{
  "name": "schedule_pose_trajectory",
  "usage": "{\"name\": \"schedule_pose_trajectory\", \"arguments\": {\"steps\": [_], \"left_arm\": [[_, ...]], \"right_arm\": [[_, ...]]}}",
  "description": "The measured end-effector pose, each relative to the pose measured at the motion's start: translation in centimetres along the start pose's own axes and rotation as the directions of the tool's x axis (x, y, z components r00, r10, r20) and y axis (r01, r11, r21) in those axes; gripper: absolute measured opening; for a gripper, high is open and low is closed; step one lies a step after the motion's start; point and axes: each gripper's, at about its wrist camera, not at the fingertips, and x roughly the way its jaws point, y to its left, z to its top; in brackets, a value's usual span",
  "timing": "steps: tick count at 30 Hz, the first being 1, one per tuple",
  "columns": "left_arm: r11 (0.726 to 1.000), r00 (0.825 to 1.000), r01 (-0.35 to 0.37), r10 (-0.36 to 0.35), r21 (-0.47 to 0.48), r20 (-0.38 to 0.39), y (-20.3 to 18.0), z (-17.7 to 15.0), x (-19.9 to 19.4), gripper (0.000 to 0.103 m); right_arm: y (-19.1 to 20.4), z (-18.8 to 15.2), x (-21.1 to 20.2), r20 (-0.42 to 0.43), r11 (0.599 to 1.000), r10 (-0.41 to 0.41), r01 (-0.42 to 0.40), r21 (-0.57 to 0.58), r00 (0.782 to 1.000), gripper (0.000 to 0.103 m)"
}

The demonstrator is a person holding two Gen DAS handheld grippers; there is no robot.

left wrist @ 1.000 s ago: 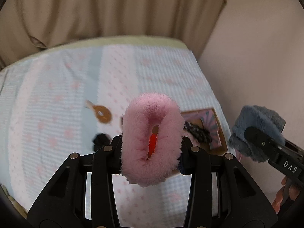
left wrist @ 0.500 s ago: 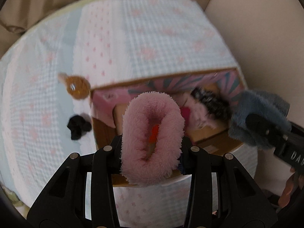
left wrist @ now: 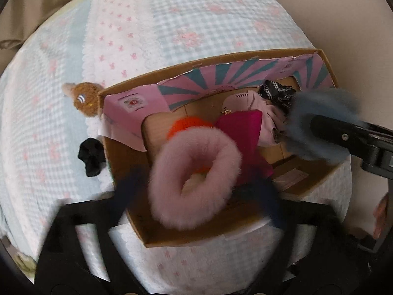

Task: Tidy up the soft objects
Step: 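Open both tools to drop the scrunchie and sock into the box, then lift both tools away from the box toward the remaining items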

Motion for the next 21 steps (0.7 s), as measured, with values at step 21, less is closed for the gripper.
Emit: {"name": "schedule_pose_trajectory", "arguments": {"steps": [21], "left_arm": [[0.996, 0.988, -0.084, 0.083, 0.000, 0.133, 1.3, -2.6, -7.9, 0.103]], "right_arm": [[2.0, -1.7, -5.0, 0.109, 0.999, -0.012, 0.015, -0.028, 0.994, 0.103]]}}
